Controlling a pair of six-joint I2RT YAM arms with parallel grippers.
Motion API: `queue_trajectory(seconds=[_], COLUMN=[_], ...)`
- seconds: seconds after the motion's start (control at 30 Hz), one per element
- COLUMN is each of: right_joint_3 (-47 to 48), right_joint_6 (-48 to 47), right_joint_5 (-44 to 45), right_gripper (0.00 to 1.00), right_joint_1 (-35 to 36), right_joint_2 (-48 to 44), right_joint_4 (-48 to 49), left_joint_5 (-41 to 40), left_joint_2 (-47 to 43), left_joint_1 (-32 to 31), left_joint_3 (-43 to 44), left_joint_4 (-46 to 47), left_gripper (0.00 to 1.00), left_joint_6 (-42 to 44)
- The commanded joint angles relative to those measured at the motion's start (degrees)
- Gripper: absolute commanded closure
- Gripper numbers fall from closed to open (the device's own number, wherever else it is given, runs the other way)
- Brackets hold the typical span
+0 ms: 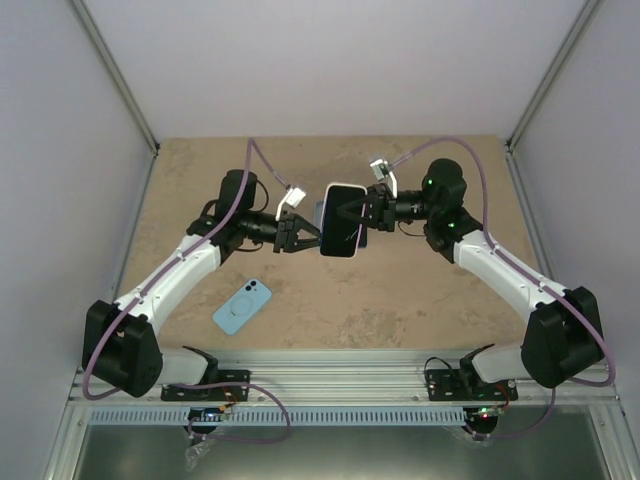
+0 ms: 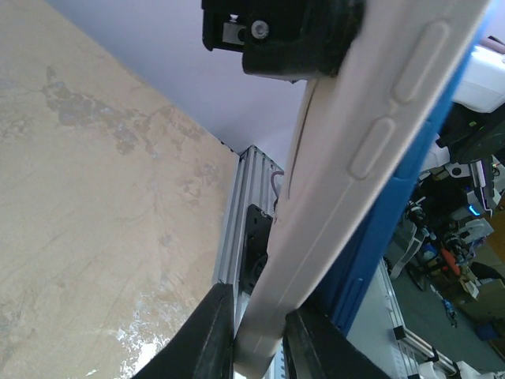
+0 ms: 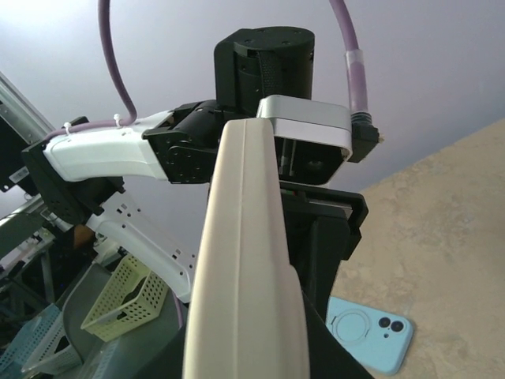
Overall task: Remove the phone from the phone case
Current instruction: Remove the phone case from the phone.
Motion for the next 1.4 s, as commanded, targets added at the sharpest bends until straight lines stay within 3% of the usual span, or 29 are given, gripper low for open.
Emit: queue_trajectory(seconds=[0.0, 0.13, 0.23, 0.37, 0.47, 0.67, 0.9, 1.37], right_joint_3=[-0.6, -0.1, 0.3, 1.1, 1.5, 1.2, 2.7, 3.7], right_joint_6=[-1.8, -1.7, -1.1, 1.0, 2.0, 3.2, 4.9, 6.7], right_joint_5=[-15.2, -14.1, -13.0, -12.1, -11.7, -11.1, -10.6, -7.7], right_gripper=[0.99, 0.99, 0.99, 0.72, 0.64, 0.66, 0.61, 0.68], right_joint_1=[9.3, 7.0, 5.0, 2.6, 1.3, -0.9, -4.7, -7.8], right_joint_2=[1.2, 1.0, 0.7, 0.4, 0.3, -0.3, -0.9, -1.0], right_joint_4=[-6.7, -7.3, -7.1, -6.2, -5.6, -4.6, -3.6, -3.4], left_joint_5=[-5.8, -5.8, -5.7, -6.1, -5.9, -5.8, -7.8, -12.3], left_joint_2=[-0.4, -1.3, -2.0, -2.1, -1.8, -1.6, -1.3, -1.1], left_joint_1=[-0.8, -0.7, -0.2, -0.1, -0.1, -0.2, -0.1, -0.2], left_joint_3=[2.8, 1.2, 0.2, 0.0, -0.1, -0.3, -0.5, -0.3], left_joint_4=[14.5, 13.3, 13.1, 12.3, 12.3, 11.5, 8.9, 3.7], left_gripper=[0.87, 1.00, 1.00, 1.00, 1.00, 1.00, 1.00, 1.00], left_joint_6=[-5.3, -4.7, -5.0, -4.4, -3.7, -4.2, -2.2, 2.9])
